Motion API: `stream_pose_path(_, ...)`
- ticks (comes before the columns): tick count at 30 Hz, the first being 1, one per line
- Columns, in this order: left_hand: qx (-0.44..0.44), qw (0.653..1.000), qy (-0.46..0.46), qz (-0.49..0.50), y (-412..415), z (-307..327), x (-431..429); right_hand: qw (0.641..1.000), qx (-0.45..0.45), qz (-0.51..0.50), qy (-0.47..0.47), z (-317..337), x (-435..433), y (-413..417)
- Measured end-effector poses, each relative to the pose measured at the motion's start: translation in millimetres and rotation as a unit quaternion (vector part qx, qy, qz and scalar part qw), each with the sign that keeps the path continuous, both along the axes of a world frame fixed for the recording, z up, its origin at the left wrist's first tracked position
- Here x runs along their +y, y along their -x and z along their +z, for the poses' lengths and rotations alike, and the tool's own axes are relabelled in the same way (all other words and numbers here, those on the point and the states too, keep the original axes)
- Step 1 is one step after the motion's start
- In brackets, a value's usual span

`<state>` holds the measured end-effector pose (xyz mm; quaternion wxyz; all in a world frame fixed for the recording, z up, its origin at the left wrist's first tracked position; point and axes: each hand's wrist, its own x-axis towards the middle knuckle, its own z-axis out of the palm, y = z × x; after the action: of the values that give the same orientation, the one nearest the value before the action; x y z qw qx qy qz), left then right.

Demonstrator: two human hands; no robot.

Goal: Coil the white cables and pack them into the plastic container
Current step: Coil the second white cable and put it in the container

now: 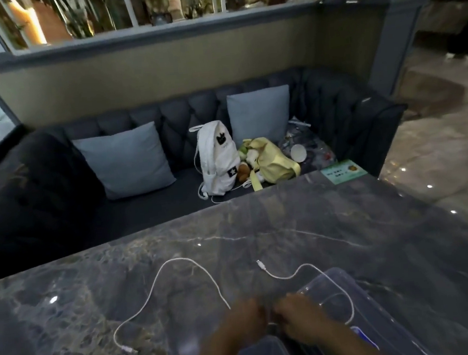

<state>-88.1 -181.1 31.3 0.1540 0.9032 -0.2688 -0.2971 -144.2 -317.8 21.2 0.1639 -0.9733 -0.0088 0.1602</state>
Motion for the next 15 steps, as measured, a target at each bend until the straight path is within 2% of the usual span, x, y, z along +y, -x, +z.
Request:
stream_pose_path(5, 0.013, 1.0, 0.012, -0.012, -4, 4, 6, 0.999, 0.023, 0.0, -0.047, 0, 3, -6)
stream_pose_path(9, -0.01, 0.999, 0.029, 0.023, -8, 13, 10, 0.995, -0.035, -0.02, -0.088, 10, 2, -13)
stream_pose_path(12, -0.056, 0.985, 0.09, 0.134, -12, 25, 13, 0.99, -0.118, -0.03, -0.073, 30, 3, -19)
stream_pose_path(15, -0.054, 0.942, 0.213, 0.252, -14, 41, 13, 0.951, -0.299, -0.075, 0.0, 56, 11, -21)
